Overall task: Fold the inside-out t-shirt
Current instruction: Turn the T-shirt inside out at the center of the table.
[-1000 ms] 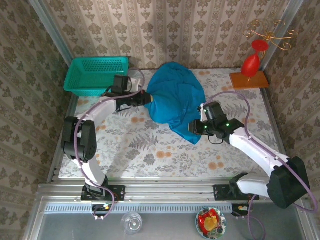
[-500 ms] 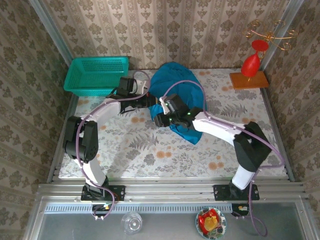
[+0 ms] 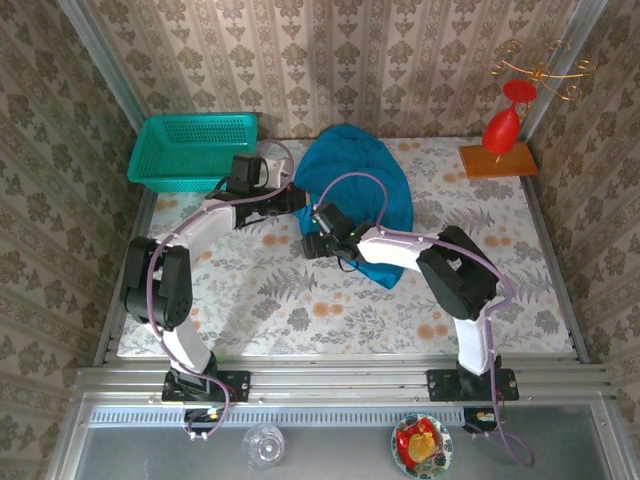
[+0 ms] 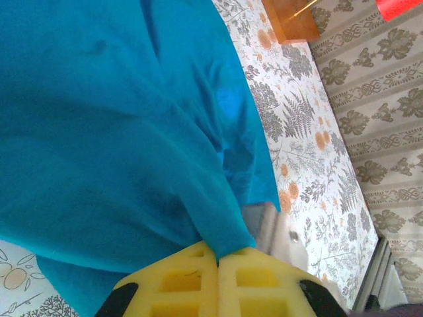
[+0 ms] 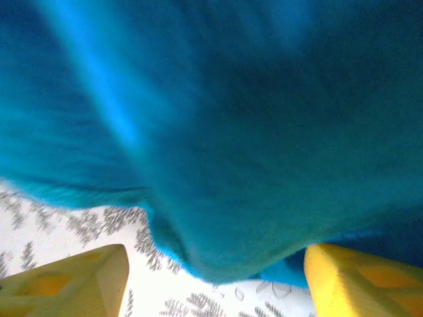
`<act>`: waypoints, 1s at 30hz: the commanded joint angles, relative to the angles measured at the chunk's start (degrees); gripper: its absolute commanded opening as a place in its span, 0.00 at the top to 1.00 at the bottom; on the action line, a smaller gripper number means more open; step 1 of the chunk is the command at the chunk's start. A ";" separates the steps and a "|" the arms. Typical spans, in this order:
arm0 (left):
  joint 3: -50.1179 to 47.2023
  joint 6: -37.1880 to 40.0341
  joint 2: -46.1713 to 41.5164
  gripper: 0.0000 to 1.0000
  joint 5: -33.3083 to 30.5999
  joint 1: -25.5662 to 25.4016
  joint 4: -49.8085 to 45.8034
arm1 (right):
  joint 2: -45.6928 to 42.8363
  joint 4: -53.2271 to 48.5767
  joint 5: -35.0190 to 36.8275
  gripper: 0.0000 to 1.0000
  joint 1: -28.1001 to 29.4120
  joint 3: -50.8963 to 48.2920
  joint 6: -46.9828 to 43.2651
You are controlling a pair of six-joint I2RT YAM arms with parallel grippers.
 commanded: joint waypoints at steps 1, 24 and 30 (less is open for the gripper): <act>-0.99 -1.03 -2.84 0.95 -0.24 0.67 1.38 | 0.67 1.01 6.37 0.45 0.28 2.88 -0.08; -2.95 19.35 -9.08 0.73 -6.40 -0.49 -6.79 | -26.82 -21.81 -21.32 1.00 -16.19 4.62 -5.41; -5.00 28.17 -14.05 0.60 -11.67 -7.86 -4.05 | -26.17 -24.10 -30.98 1.00 -20.01 10.13 -3.65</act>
